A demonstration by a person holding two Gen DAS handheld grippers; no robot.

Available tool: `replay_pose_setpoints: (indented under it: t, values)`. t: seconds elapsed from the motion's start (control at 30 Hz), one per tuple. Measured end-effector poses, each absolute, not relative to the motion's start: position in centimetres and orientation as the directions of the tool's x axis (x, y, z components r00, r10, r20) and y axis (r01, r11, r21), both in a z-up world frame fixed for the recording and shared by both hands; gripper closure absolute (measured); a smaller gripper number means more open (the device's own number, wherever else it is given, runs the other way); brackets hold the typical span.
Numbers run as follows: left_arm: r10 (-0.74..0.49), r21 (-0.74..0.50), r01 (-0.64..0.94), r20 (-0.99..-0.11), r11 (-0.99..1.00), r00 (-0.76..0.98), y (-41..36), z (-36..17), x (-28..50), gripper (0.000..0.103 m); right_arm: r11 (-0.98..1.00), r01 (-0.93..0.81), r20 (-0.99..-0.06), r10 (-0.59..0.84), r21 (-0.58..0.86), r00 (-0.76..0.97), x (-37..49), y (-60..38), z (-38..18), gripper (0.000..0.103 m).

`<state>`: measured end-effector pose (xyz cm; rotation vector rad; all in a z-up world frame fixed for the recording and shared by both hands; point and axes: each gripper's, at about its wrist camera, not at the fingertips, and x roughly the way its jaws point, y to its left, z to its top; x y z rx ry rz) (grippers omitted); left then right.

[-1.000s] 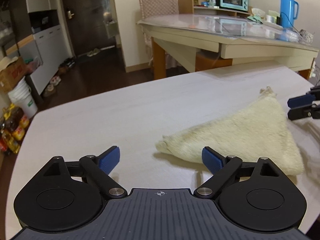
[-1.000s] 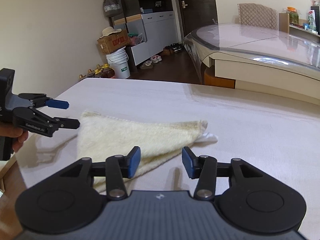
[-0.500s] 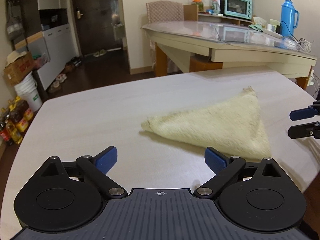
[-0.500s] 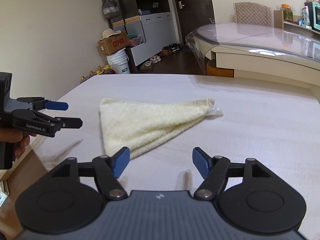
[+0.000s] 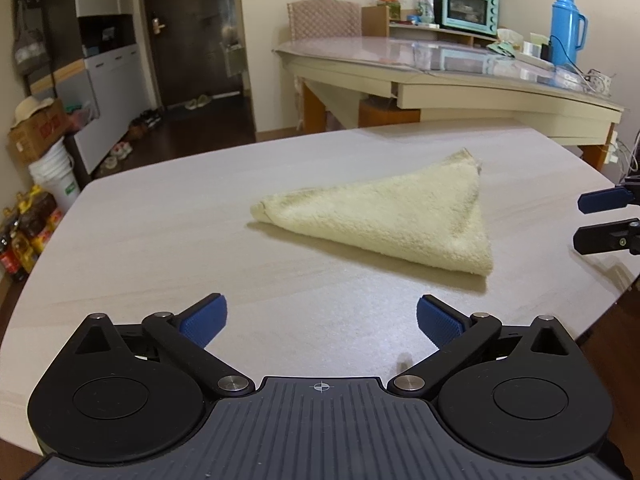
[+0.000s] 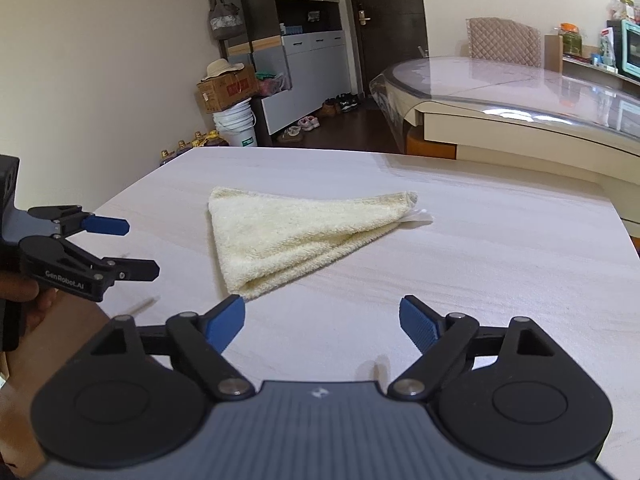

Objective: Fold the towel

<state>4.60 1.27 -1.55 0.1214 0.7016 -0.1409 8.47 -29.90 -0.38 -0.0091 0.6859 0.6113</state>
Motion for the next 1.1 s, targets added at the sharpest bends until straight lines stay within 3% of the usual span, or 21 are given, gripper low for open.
replay_pose_setpoints:
  t: [0.7, 0.97, 1.1]
  values:
    - [-0.097, 0.037, 0.154, -0.631, 0.987, 0.769, 2.3, -1.5, 5.0, 0.000, 0.854, -0.478, -0.590, 0.499, 0.208, 0.635, 14.3, -29.7, -0.1, 0.017]
    - [-0.089, 0.031, 0.137, -0.612, 0.990, 0.786, 3.1, -1.0, 6.1, 0.000, 0.860, -0.463, -0.612, 0.487, 0.214, 0.623, 20.6, -28.6, -1.3, 0.048]
    - [-0.089, 0.034, 0.138, -0.607, 0.990, 0.790, 3.3, -0.8, 6.5, 0.000, 0.862, -0.454, -0.626, 0.484, 0.224, 0.611, 23.2, -28.1, -2.4, 0.053]
